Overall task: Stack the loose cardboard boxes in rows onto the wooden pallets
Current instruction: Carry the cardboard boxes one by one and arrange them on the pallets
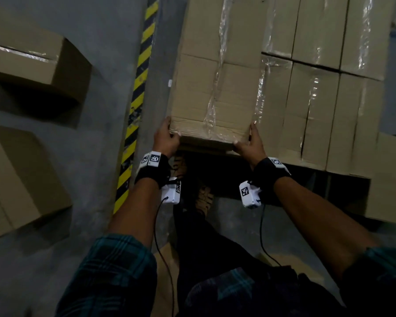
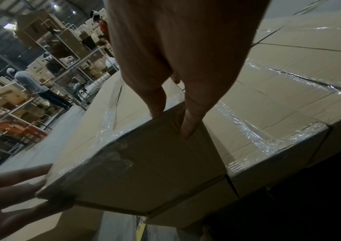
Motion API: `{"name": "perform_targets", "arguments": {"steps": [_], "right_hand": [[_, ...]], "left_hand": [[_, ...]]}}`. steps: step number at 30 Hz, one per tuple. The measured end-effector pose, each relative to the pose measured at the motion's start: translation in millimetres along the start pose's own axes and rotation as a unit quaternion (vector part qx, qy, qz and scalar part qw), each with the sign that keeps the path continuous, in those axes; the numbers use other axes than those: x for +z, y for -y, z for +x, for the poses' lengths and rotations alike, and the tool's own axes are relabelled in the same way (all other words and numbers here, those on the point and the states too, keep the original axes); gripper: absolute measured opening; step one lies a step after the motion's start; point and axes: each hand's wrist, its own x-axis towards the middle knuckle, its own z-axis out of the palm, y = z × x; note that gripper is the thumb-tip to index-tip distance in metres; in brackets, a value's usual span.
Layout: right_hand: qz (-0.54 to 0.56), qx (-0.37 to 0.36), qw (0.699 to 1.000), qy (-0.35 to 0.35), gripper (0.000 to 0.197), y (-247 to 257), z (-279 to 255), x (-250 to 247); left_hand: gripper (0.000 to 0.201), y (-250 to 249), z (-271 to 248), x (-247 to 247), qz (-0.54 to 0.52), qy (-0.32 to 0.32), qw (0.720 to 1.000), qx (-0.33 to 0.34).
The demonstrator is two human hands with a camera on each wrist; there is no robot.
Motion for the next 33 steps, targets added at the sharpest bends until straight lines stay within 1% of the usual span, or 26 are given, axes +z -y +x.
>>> {"name": "perform_targets", "arguments": {"steps": [5,8,12,15,18,21,24,25,27,30,33], "right_hand": [[-0.011,-0.001,1.000,-0.012,0.091,16.9,-18.9,5.7],[-0.022,-0.006,1.000,-0.008,0.089,12.6,-19.6,6.2],[-0.023,-0.005,1.000,0.003,0.090,6.4,-17.6,5.3],[-0.051,0.007,0.998,0.023,0.093,10.1,-20.2,3.5],[-0.085,0.012,0.995,0.045,0.097,14.8,-27.3,0.2],[-0.123,-0.007,0.991,0.047,0.094,24.7,-42.4,-8.7],[-0.159,-0.056,0.986,0.017,0.092,40.9,-66.2,-26.1],[-0.162,-0.083,0.983,0.004,0.091,47.8,-77.5,-33.8],[-0.143,-0.116,0.983,-0.014,0.091,59.9,-96.5,-48.1],[-0.091,-0.138,0.984,-0.065,0.089,77.9,-126.9,-76.1],[-0.067,-0.150,0.981,-0.108,0.088,94.0,-151.3,-97.2]], "left_hand": [[0.078,4.0,1.2,3.4,-0.013,0.015,0.999,-0.032],[0.072,5.8,-1.6,2.6,-0.005,0.009,0.999,-0.041],[0.071,3.7,-2.0,1.0,0.013,0.011,0.999,-0.042],[0.070,-2.1,-5.9,-0.2,0.031,0.013,0.999,-0.042],[0.075,-7.3,-16.4,2.0,0.043,0.019,0.998,-0.040],[0.082,-22.0,-38.4,6.1,0.064,0.019,0.996,-0.051],[0.082,-52.5,-70.9,9.3,0.064,0.017,0.996,-0.053],[0.081,-67.1,-82.3,9.4,0.057,0.021,0.997,-0.044],[0.079,-92.3,-101.8,11.0,0.047,0.029,0.998,-0.007],[0.076,-135.1,-124.4,10.4,0.023,0.050,0.997,0.060],[0.074,-163.3,-132.0,7.9,-0.010,0.102,0.988,0.118]]}}
